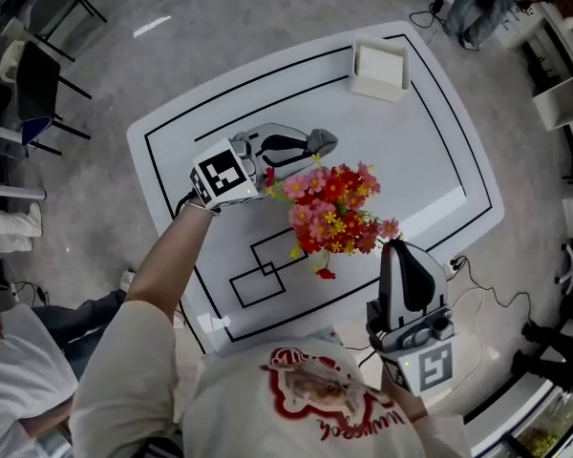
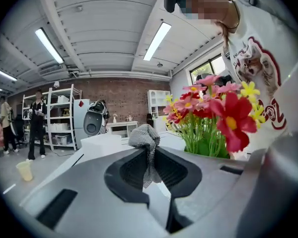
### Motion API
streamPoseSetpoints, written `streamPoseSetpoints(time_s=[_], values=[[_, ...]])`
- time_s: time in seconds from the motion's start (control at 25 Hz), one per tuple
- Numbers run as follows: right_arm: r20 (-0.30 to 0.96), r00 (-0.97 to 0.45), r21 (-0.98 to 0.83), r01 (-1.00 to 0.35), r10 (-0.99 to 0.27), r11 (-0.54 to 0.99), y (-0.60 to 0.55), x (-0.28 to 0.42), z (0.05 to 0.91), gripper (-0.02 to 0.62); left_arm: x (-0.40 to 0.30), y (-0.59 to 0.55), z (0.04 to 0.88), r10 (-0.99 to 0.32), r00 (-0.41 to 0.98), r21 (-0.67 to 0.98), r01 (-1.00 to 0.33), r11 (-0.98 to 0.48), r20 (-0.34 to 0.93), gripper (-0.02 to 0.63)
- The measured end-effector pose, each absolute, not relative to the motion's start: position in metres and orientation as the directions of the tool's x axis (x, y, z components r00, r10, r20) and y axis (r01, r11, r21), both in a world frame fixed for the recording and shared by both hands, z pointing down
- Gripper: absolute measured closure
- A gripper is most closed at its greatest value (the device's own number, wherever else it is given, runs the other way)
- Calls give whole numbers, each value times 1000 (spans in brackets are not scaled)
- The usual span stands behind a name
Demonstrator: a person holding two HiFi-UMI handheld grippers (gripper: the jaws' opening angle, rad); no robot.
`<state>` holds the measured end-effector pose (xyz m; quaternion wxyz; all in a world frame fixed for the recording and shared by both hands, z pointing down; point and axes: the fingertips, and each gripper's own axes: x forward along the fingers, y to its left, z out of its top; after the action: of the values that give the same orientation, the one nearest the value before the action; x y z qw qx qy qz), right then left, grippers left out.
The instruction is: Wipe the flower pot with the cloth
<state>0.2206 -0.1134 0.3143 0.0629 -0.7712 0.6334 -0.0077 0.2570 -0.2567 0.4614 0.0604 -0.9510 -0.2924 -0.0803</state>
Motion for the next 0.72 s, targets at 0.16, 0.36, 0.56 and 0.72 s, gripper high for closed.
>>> streamPoseSetpoints(time_s=[0.16,0.36,0.56,0.72], values=[[-64,206,-112,-974,-976,-198,-114,224,317,598,265,-242,473,622,754,-46,643,-764,212,563],[-143,231,-90,-971,-962,-220,-114,229,300,598,271,-226,484,700,665,-38,731,-681,262,563],[-146,249,-118,-965,-957,-233,-104,234,304,598,275,-219,493,733,617,-25,770,-638,285,563],[-151,256,-131,-963,-955,-237,-105,235,304,598,276,-215,494,743,603,-27,781,-623,292,563]])
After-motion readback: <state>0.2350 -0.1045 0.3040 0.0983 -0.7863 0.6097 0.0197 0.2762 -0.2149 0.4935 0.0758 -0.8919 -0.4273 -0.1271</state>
